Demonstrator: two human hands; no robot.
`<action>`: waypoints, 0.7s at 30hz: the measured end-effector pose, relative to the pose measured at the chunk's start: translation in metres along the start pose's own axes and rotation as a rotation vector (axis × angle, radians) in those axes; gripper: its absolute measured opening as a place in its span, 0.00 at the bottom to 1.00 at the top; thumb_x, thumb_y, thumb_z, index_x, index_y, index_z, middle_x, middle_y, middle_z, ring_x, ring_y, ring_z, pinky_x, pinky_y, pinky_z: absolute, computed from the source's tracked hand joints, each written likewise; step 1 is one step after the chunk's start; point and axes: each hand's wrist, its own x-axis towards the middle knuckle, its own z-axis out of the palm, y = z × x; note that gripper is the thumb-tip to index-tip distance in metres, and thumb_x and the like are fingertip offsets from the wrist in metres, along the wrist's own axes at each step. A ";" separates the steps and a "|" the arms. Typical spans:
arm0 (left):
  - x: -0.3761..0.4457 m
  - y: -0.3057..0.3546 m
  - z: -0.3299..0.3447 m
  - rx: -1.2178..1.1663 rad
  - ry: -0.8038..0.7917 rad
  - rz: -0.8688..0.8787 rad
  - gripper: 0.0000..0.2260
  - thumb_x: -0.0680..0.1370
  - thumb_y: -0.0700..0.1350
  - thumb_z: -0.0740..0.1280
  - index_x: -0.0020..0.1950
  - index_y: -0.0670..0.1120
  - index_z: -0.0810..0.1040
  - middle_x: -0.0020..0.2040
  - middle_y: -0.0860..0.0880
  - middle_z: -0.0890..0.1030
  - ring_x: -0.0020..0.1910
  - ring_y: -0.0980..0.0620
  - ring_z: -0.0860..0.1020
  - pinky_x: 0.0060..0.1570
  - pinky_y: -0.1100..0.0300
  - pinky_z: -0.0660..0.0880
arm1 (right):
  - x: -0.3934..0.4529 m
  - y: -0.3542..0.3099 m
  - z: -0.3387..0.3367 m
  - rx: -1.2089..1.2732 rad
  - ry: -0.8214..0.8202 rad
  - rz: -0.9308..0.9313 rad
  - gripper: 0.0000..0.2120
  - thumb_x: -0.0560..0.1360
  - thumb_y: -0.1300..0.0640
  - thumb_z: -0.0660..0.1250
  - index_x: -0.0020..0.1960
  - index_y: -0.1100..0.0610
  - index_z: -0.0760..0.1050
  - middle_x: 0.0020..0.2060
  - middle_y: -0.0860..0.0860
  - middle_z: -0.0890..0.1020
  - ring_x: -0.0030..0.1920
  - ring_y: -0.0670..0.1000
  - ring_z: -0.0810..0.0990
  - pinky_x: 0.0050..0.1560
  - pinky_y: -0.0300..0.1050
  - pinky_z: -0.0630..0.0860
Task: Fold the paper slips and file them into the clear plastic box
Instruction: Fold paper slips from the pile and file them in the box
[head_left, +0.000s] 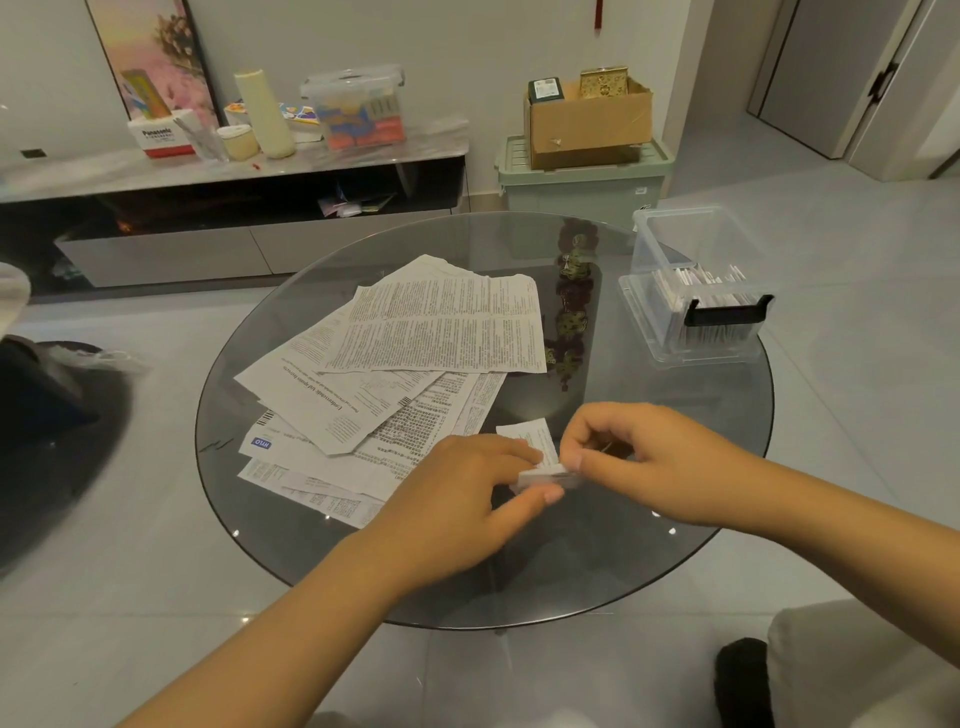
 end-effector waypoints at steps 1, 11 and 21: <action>0.001 0.001 0.001 -0.028 0.018 -0.015 0.22 0.77 0.62 0.55 0.46 0.50 0.82 0.47 0.56 0.81 0.46 0.57 0.77 0.45 0.56 0.74 | 0.002 0.001 0.000 0.050 0.011 0.024 0.05 0.76 0.54 0.63 0.43 0.50 0.76 0.39 0.48 0.82 0.42 0.48 0.79 0.48 0.47 0.77; 0.010 0.003 0.006 -0.224 0.235 -0.207 0.12 0.74 0.44 0.70 0.55 0.55 0.78 0.47 0.58 0.79 0.44 0.67 0.75 0.41 0.75 0.68 | 0.015 0.011 0.018 0.074 0.125 0.062 0.10 0.73 0.56 0.68 0.50 0.45 0.71 0.40 0.46 0.81 0.41 0.45 0.80 0.44 0.37 0.76; 0.023 -0.006 0.005 -0.002 0.089 -0.274 0.27 0.74 0.49 0.70 0.70 0.51 0.67 0.65 0.53 0.71 0.64 0.53 0.66 0.61 0.64 0.60 | 0.020 0.011 0.029 -0.323 0.204 0.088 0.28 0.71 0.45 0.69 0.67 0.49 0.64 0.52 0.45 0.73 0.55 0.47 0.68 0.55 0.41 0.68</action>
